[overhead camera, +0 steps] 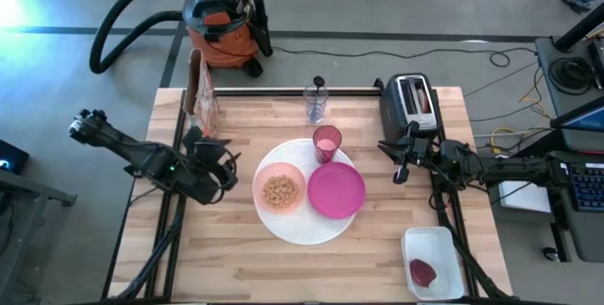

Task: Arrange a breakfast setting
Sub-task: Put the bagel on the pink plate

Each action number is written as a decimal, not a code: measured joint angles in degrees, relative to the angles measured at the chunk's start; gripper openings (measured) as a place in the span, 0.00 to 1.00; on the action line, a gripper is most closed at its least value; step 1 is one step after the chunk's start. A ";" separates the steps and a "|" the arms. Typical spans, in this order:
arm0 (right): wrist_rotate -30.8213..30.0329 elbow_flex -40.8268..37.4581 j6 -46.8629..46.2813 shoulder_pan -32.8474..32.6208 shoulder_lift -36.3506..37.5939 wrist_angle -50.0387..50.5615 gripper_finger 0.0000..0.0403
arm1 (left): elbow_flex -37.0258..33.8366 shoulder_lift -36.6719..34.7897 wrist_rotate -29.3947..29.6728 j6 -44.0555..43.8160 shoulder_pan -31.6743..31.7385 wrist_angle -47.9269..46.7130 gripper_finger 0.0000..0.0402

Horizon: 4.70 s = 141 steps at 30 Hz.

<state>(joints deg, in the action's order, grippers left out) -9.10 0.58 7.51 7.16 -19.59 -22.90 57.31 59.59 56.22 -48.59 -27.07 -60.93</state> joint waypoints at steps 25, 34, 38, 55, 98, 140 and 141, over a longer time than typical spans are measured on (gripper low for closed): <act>0.33 0.04 -23.57 -0.02 0.02 -8.26 0.11 | -32.46 -9.84 -28.74 49.80 0.04 66.41 0.50; 0.56 1.04 -35.06 -0.02 0.02 -8.40 0.11 | -36.10 -9.90 -28.32 52.84 0.58 73.38 0.50; 0.55 3.13 -36.52 -0.02 -0.02 -7.59 0.11 | -36.64 -12.02 -27.44 52.65 3.82 70.77 0.50; -0.57 38.63 -42.52 -0.02 -8.98 51.98 0.11 | -43.33 -21.96 -35.32 53.81 10.17 73.38 0.50; 10.26 65.59 -63.57 -0.02 -35.58 97.48 0.36 | -43.33 -32.34 -28.21 51.02 13.84 65.90 0.50; 30.91 67.48 -107.96 -34.71 -51.01 97.41 0.54 | -43.44 -39.11 -30.29 54.08 13.79 56.55 0.50; 31.14 67.43 -108.13 -35.26 -51.40 97.42 0.54 | -43.44 -39.07 -30.29 54.13 13.79 56.50 0.50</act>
<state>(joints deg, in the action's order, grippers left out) 22.04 68.01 -100.62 -28.10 -71.00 74.53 13.87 20.51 25.93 5.54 -13.28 -4.43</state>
